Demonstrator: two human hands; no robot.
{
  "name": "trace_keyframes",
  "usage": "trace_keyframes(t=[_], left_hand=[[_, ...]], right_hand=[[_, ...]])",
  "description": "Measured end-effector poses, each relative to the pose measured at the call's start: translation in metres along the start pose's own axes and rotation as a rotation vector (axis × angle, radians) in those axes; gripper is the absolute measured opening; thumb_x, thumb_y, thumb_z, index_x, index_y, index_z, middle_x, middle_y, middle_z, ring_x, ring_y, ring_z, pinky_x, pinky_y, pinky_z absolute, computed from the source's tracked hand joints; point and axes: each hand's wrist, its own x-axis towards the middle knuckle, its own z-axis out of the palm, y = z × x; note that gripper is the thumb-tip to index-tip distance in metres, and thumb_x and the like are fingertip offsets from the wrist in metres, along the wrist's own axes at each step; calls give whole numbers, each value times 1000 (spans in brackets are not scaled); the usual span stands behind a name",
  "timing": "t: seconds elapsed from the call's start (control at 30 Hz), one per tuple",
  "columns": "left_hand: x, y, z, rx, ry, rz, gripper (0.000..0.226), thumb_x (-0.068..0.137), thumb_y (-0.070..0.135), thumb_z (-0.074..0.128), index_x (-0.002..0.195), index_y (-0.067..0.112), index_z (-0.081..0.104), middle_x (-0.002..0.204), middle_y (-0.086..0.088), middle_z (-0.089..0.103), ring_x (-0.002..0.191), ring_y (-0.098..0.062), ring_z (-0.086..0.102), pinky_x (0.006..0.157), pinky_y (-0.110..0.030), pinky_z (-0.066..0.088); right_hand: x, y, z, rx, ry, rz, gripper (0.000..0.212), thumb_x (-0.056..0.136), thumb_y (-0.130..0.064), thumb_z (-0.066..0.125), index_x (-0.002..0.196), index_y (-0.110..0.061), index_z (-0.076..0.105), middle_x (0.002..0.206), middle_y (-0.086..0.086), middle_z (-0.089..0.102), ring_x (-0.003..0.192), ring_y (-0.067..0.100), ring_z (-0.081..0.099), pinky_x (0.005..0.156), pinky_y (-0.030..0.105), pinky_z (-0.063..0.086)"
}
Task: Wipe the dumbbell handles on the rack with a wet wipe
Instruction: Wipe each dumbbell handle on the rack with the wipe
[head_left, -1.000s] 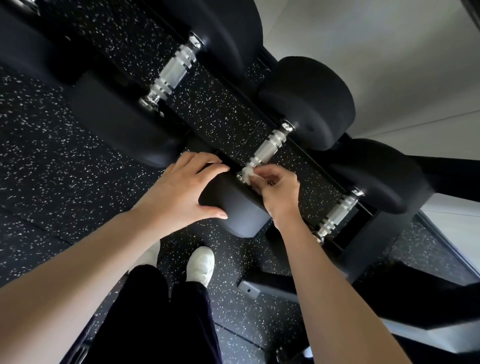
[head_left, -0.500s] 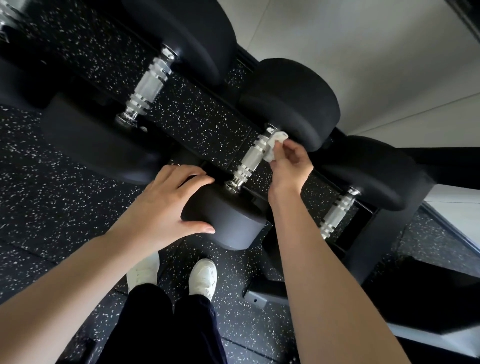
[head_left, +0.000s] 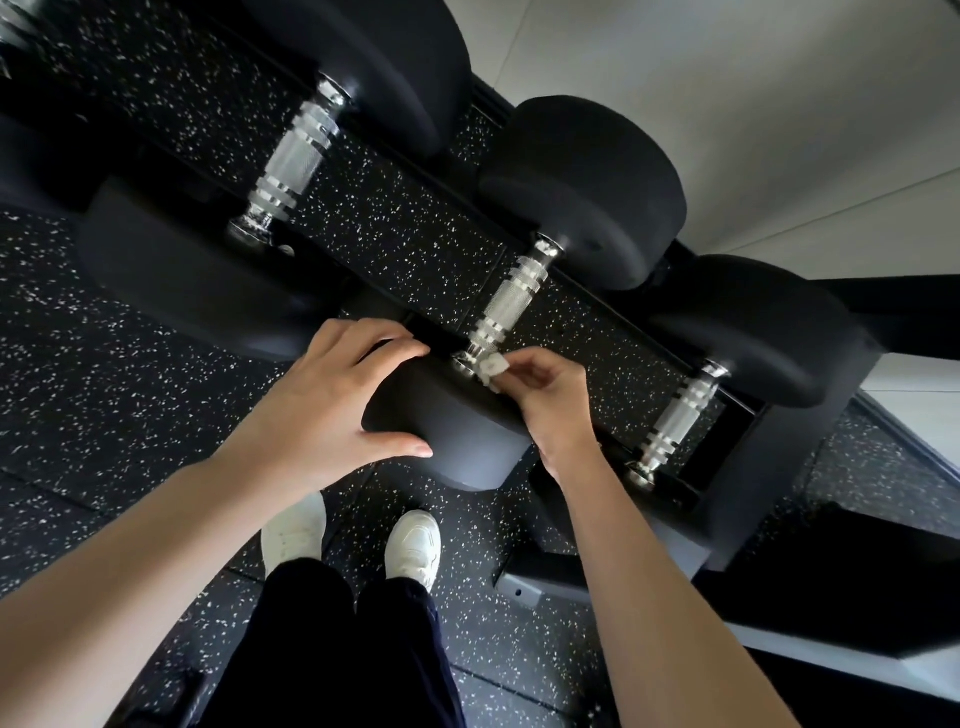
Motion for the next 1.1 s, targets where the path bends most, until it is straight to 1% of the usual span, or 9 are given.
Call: trace_keyframes(t=[0.1, 0.27, 0.37, 0.5, 0.63, 0.73, 0.87, 1.0, 1.1], left_hand=[[0, 1, 0, 0, 2, 0, 81, 62, 68, 50, 129, 23, 50, 130, 6, 46, 116, -19, 36, 91, -32, 38], [0, 0, 1, -16, 10, -3, 81, 62, 68, 51, 130, 23, 49, 130, 6, 45, 118, -18, 35, 92, -41, 44], [0, 0, 1, -11, 10, 4, 81, 63, 67, 52, 129, 22, 50, 130, 6, 45, 117, -19, 36, 93, -40, 44], [0, -1, 1, -1, 13, 10, 81, 63, 68, 51, 130, 22, 50, 130, 6, 45, 117, -19, 37, 94, -37, 41], [0, -1, 2, 2, 13, 15, 81, 63, 68, 51, 130, 22, 49, 130, 6, 45, 117, -20, 37, 95, -37, 42], [-1, -1, 2, -1, 20, 19, 80, 64, 67, 51, 130, 22, 49, 130, 7, 45, 117, -19, 37, 94, -36, 41], [-1, -2, 2, -6, 27, 17, 80, 64, 68, 51, 130, 22, 49, 130, 8, 44, 117, -18, 36, 92, -36, 42], [-1, -1, 2, -24, 30, 11, 80, 63, 68, 51, 129, 23, 49, 130, 9, 44, 117, -18, 35, 90, -41, 47], [-2, -1, 2, -25, 31, 11, 80, 63, 67, 51, 129, 22, 50, 130, 8, 44, 118, -18, 36, 91, -39, 45]], right_hand=[[1, 2, 0, 36, -15, 37, 11, 77, 0, 72, 83, -9, 68, 83, 9, 72, 71, 13, 65, 74, 24, 53], [8, -3, 0, 441, 136, 199, 9, 87, 1, 60, 89, -7, 57, 85, 7, 68, 78, 20, 66, 79, 31, 56], [19, -12, 2, 627, 125, 188, 9, 90, 2, 54, 98, -3, 55, 89, 9, 66, 81, 19, 66, 84, 32, 55], [35, -21, 6, 704, 83, 153, 21, 89, 7, 52, 111, 4, 51, 104, 20, 64, 100, 30, 64, 87, 35, 55], [50, -30, 6, 848, 81, 114, 17, 89, 10, 49, 103, 0, 53, 89, 13, 60, 70, 13, 61, 70, 25, 56], [60, -32, 4, 1022, 85, 150, 17, 92, 6, 46, 102, -4, 55, 90, 10, 62, 77, 14, 61, 80, 27, 55], [57, -26, 2, 999, 18, 123, 17, 91, 7, 48, 85, -9, 53, 91, 10, 62, 78, 16, 63, 77, 30, 56], [51, -16, -6, 826, -32, 50, 20, 88, 11, 50, 80, -7, 50, 89, 8, 63, 89, 19, 61, 96, 40, 49], [43, -8, -8, 707, -58, 37, 19, 88, 12, 50, 81, -6, 51, 86, 7, 65, 89, 18, 63, 91, 38, 52]])
